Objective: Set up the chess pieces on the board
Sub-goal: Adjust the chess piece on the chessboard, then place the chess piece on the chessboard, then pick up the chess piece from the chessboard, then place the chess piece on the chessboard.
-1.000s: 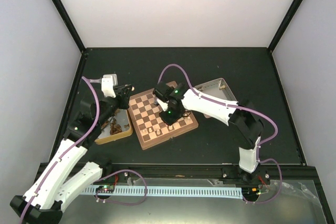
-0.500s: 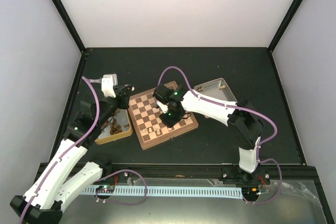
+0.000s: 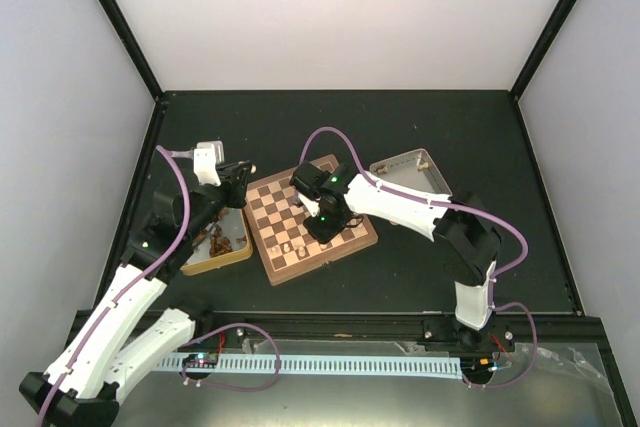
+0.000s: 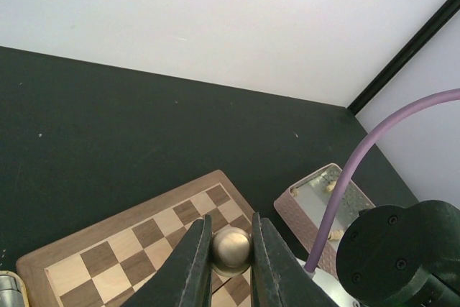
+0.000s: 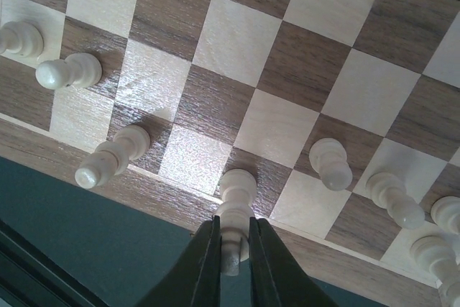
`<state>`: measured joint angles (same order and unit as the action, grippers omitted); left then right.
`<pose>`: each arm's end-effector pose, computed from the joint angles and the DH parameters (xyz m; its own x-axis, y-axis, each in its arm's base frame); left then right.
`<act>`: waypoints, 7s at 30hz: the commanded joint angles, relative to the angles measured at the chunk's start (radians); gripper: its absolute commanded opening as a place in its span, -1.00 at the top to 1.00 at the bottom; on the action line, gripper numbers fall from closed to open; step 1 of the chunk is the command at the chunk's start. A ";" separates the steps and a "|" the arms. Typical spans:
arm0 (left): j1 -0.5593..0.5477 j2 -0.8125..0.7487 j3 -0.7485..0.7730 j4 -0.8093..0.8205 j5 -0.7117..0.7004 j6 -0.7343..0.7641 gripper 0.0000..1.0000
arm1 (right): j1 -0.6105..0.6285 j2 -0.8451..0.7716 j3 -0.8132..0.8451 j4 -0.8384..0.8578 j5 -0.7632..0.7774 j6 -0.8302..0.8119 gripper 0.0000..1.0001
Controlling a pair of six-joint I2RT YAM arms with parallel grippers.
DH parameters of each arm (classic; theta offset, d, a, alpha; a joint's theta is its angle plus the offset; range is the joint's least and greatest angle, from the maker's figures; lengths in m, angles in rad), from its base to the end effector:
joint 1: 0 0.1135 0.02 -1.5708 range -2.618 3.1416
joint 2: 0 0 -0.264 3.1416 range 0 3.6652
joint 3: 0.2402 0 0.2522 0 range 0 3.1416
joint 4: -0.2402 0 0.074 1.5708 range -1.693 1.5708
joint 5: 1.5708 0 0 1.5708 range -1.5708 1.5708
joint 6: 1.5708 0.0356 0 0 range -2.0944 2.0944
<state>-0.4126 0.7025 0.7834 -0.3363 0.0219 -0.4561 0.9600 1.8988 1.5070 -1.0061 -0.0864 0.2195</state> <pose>0.1498 -0.0664 0.3360 -0.3929 -0.3087 -0.8662 0.2754 0.8592 -0.4311 0.2115 0.3075 0.2175 -0.7310 -0.6658 -0.1494 -0.6818 0.7215 0.1204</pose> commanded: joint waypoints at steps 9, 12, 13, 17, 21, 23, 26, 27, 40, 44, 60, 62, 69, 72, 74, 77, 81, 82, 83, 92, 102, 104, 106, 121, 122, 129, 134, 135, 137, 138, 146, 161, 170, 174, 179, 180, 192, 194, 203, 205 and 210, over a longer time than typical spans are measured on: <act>0.008 0.011 0.008 0.010 0.010 -0.010 0.96 | 0.006 -0.010 -0.025 -0.026 0.052 0.011 0.76; 0.008 0.012 0.008 0.010 0.012 -0.009 0.96 | 0.006 -0.015 -0.026 -0.030 0.062 0.010 0.77; 0.008 0.012 0.007 0.011 0.012 -0.010 0.96 | 0.006 -0.015 -0.026 -0.032 0.064 0.010 0.78; 0.008 0.013 0.004 0.013 0.015 -0.012 0.96 | 0.006 -0.020 -0.028 -0.029 0.064 0.013 0.77; 0.008 0.014 0.005 0.015 0.014 -0.013 0.96 | 0.006 -0.021 -0.027 -0.030 0.068 0.010 0.77; 0.008 0.015 0.005 0.014 0.015 -0.012 0.96 | 0.006 -0.022 -0.027 -0.030 0.068 0.011 0.77; 0.008 0.017 0.005 0.017 0.018 -0.013 0.96 | 0.007 -0.020 -0.026 -0.026 0.060 0.011 0.68; 0.008 0.017 0.005 0.017 0.019 -0.014 0.96 | 0.008 -0.020 -0.026 -0.024 0.056 0.010 0.61; 0.008 0.039 -0.009 0.022 0.049 -0.006 0.97 | -0.001 -0.153 -0.079 0.173 0.063 0.111 0.10; 0.008 0.064 -0.026 0.030 0.083 -0.015 0.97 | -0.031 -0.230 -0.148 0.244 0.114 0.156 0.07; -0.011 0.283 -0.066 0.054 0.213 -0.057 0.97 | -0.178 -0.279 -0.410 0.325 0.160 0.180 0.13; -0.017 0.313 -0.068 0.059 0.213 -0.058 0.97 | -0.178 -0.258 -0.408 0.329 0.153 0.166 0.14; -0.034 0.378 -0.076 0.084 0.212 -0.065 0.97 | -0.178 -0.192 -0.378 0.321 0.163 0.131 0.32; -0.041 0.399 -0.079 0.087 0.202 -0.061 0.97 | -0.179 -0.180 -0.372 0.308 0.166 0.127 0.47; -0.048 0.414 -0.079 0.086 0.192 -0.059 0.97 | -0.179 -0.180 -0.373 0.299 0.164 0.122 0.57; -0.061 0.435 -0.079 0.090 0.174 -0.058 0.97 | -0.178 -0.185 -0.379 0.288 0.151 0.112 0.68; -0.083 0.467 -0.076 0.099 0.146 -0.057 0.97 | -0.179 -0.190 -0.382 0.277 0.134 0.100 0.72; -0.087 0.476 -0.074 0.101 0.134 -0.057 0.97 | -0.178 -0.190 -0.380 0.273 0.131 0.098 0.72; -0.093 0.485 -0.072 0.100 0.128 -0.056 0.97 | -0.178 -0.190 -0.380 0.269 0.128 0.097 0.72; -0.134 0.557 -0.062 0.094 0.037 -0.042 0.97 | -0.178 -0.190 -0.381 0.261 0.106 0.087 0.67; -0.180 0.660 -0.043 0.087 -0.073 -0.028 0.97 | -0.179 -0.268 -0.382 0.286 0.116 0.113 -0.06; -0.194 0.680 -0.036 0.081 -0.106 -0.027 0.97 | -0.179 -0.295 -0.387 0.292 0.113 0.116 -0.14; -0.204 0.702 -0.027 0.072 -0.127 -0.026 0.97 | -0.178 -0.318 -0.393 0.298 0.115 0.121 -0.20; -0.243 0.725 -0.048 0.112 -0.167 -0.013 0.56 | -0.179 -0.405 -0.400 0.326 0.169 0.159 -0.30; -0.244 0.722 -0.047 0.107 -0.160 -0.013 0.45 | -0.179 -0.407 -0.400 0.326 0.169 0.160 -0.30; -0.241 0.677 0.009 0.020 -0.155 -0.041 -0.08 | -0.178 -0.437 -0.396 0.334 0.186 0.171 -0.31; -0.228 0.690 0.081 -0.069 -0.152 -0.065 -0.12 | -0.179 -0.460 -0.401 0.338 0.217 0.182 -0.31; -0.224 0.695 0.091 -0.088 -0.150 -0.073 -0.11 | -0.179 -0.463 -0.403 0.339 0.224 0.184 -0.31; -0.216 0.706 0.105 -0.113 -0.138 -0.081 -0.07 | -0.179 -0.470 -0.409 0.343 0.231 0.188 -0.31; -0.213 0.711 0.111 -0.125 -0.132 -0.082 -0.03 | -0.179 -0.472 -0.411 0.345 0.234 0.191 -0.31; -0.205 0.767 0.158 -0.234 -0.060 -0.073 0.25 | -0.179 -0.477 -0.424 0.348 0.241 0.193 -0.30; -0.202 0.814 0.187 -0.252 -0.057 -0.039 0.91 | -0.179 -0.473 -0.429 0.350 0.238 0.193 -0.28; -0.218 0.745 0.200 -0.304 0.025 0.001 0.93 | -0.180 -0.510 -0.446 0.366 0.305 0.225 -0.26; -0.261 0.702 0.209 -0.320 0.050 0.026 0.92 | -0.187 -0.557 -0.476 0.388 0.387 0.278 -0.26; -0.329 0.670 0.259 -0.311 0.048 0.062 0.90 | -0.250 -0.640 -0.543 0.427 0.418 0.369 -0.26; -0.347 0.670 0.271 -0.310 0.048 0.073 0.89 | -0.269 -0.662 -0.561 0.436 0.416 0.384 -0.26; -0.542 0.832 0.422 -0.324 -0.011 0.159 0.89 | -0.410 -0.826 -0.708 0.496 0.335 0.466 -0.26; -0.558 0.875 0.447 -0.352 -0.039 0.164 0.88 | -0.413 -0.816 -0.708 0.497 0.323 0.465 -0.26; -0.578 1.006 0.503 -0.428 -0.076 0.229 0.89 | -0.423 -0.791 -0.708 0.509 0.298 0.453 -0.26; -0.577 1.025 0.511 -0.435 -0.076 0.247 0.89 | -0.425 -0.785 -0.707 0.512 0.292 0.451 -0.26; -0.577 1.048 0.516 -0.423 -0.073 0.262 0.88 | -0.430 -0.772 -0.705 0.514 0.279 0.446 -0.26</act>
<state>-0.9836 1.7370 1.2545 -0.7406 -0.0357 -0.2340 0.5404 1.1168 0.8055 -0.5144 0.2024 0.6643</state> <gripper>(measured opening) 0.102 0.632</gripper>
